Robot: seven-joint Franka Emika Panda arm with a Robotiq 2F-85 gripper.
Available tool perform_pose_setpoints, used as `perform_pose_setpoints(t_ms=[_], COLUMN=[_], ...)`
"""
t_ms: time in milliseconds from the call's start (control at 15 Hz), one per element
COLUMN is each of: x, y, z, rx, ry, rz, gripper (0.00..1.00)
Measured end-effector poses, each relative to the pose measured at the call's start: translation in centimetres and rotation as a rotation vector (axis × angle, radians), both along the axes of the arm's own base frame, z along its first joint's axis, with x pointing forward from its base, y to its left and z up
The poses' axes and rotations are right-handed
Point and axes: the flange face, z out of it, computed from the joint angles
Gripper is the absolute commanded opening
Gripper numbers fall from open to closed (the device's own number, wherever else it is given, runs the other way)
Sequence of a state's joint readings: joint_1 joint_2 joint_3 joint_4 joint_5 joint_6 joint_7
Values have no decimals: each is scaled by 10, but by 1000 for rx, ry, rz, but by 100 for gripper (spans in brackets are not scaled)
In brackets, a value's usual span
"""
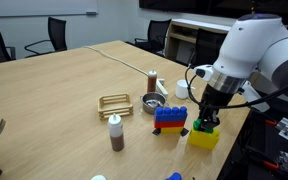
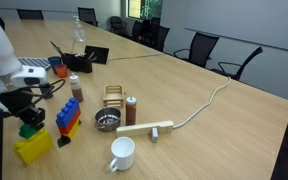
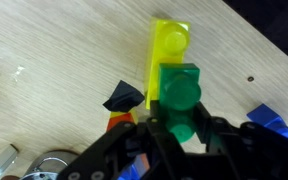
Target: Take the green legos and put it on the yellow legos
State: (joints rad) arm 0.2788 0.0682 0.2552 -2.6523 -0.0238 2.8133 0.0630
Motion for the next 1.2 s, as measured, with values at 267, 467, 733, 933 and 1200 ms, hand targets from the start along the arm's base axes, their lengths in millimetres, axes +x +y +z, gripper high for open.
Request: perform_pose_setpoints(t_ms=[267,467,733,933,1200], x=[0,1,4,4,1], y=[0,-1,-3,-2,0], z=[0,0,2,3,1], rx=[0,1,30,57,66], ry=[0,-1,-18,-4,8], rz=[0,-3,-45,-98,-117], gripper=[10,10,10,10,10])
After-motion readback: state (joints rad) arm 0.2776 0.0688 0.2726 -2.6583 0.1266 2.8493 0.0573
